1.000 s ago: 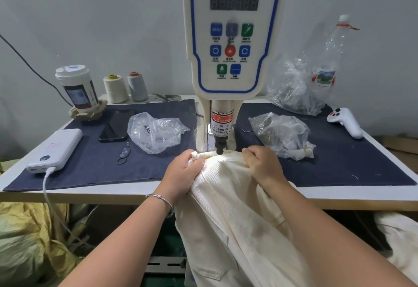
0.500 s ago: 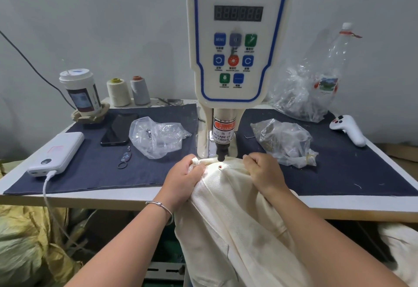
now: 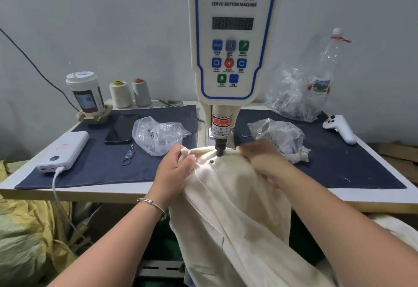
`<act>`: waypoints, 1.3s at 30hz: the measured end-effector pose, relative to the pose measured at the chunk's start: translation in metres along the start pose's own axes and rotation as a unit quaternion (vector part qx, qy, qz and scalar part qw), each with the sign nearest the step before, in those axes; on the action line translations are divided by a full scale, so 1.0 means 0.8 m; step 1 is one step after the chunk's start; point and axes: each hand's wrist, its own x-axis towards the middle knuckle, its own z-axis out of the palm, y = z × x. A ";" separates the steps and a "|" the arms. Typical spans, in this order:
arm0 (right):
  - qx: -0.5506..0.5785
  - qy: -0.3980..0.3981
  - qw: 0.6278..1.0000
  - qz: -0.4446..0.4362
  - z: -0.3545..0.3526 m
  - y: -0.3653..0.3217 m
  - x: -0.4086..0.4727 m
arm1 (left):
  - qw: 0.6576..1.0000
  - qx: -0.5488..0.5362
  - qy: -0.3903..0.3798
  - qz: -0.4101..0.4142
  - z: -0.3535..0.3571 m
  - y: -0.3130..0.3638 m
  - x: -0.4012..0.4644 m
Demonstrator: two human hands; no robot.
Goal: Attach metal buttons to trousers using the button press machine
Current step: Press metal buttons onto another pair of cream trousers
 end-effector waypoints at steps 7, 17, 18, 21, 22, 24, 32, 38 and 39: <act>0.124 -0.199 0.969 0.082 -0.024 -0.002 -0.032 | 0.980 -0.088 -0.101 -0.146 -0.017 0.007 -0.028; 0.186 -0.391 0.901 -0.018 -0.086 -0.043 -0.091 | 0.915 -0.186 -0.293 -0.203 -0.072 0.068 -0.042; 0.160 -0.384 0.909 -0.034 -0.085 -0.049 -0.096 | 0.916 -0.159 -0.311 -0.197 -0.076 0.079 -0.042; -0.006 -0.303 0.942 -0.147 -0.067 -0.069 -0.111 | 0.935 -0.055 -0.328 -0.124 -0.068 0.113 -0.040; -0.058 -0.273 0.941 -0.190 -0.058 -0.077 -0.114 | 0.937 -0.017 -0.335 -0.093 -0.060 0.124 -0.041; -0.104 -0.226 0.934 -0.257 -0.043 -0.090 -0.118 | 0.935 0.041 -0.347 -0.058 -0.041 0.140 -0.044; -0.130 -0.369 0.906 -0.164 -0.089 -0.068 -0.091 | 0.899 -0.083 -0.414 -0.112 -0.023 0.129 -0.043; -0.026 -0.496 0.863 -0.094 -0.088 -0.029 -0.067 | 0.905 -0.177 -0.359 -0.147 -0.021 0.107 -0.048; 0.045 -0.486 0.869 -0.077 -0.086 -0.025 -0.062 | 0.906 -0.194 -0.345 -0.151 -0.022 0.103 -0.046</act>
